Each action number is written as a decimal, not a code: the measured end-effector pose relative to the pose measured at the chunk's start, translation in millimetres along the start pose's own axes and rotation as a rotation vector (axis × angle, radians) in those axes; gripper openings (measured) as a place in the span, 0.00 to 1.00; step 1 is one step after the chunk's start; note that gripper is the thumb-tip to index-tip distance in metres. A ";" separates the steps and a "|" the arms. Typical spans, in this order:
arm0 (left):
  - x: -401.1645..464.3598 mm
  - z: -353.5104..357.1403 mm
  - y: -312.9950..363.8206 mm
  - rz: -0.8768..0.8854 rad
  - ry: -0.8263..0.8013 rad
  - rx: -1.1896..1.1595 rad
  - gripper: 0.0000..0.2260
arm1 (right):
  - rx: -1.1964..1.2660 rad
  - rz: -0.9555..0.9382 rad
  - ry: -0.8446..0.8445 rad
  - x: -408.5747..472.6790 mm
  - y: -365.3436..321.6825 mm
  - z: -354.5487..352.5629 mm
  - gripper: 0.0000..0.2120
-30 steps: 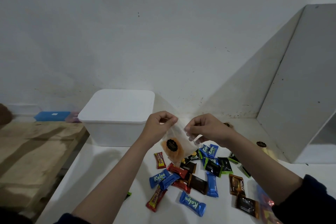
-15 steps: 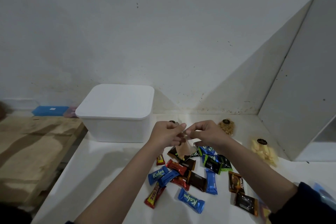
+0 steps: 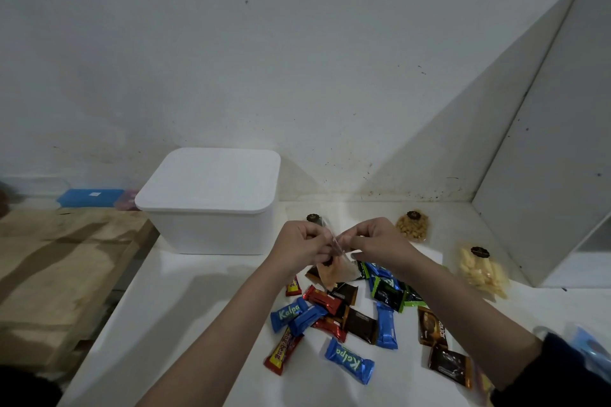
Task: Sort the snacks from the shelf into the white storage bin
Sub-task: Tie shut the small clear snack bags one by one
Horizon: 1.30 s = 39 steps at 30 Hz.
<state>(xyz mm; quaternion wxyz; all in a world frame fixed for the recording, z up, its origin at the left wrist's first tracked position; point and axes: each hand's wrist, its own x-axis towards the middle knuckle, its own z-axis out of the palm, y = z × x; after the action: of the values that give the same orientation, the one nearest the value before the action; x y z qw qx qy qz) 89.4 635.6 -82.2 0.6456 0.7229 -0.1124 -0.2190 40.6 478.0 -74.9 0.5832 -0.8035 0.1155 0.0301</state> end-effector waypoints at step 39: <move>234.1 84.4 -99.6 -0.287 0.114 0.554 0.24 | 0.114 0.313 0.381 187.1 152.8 -48.0 0.22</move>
<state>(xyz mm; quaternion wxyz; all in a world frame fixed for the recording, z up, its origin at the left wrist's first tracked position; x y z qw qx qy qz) 244.2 470.9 -226.2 0.3920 0.8908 -0.0283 -0.2283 184.5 359.7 -236.0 0.5835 -0.7328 0.3480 -0.0384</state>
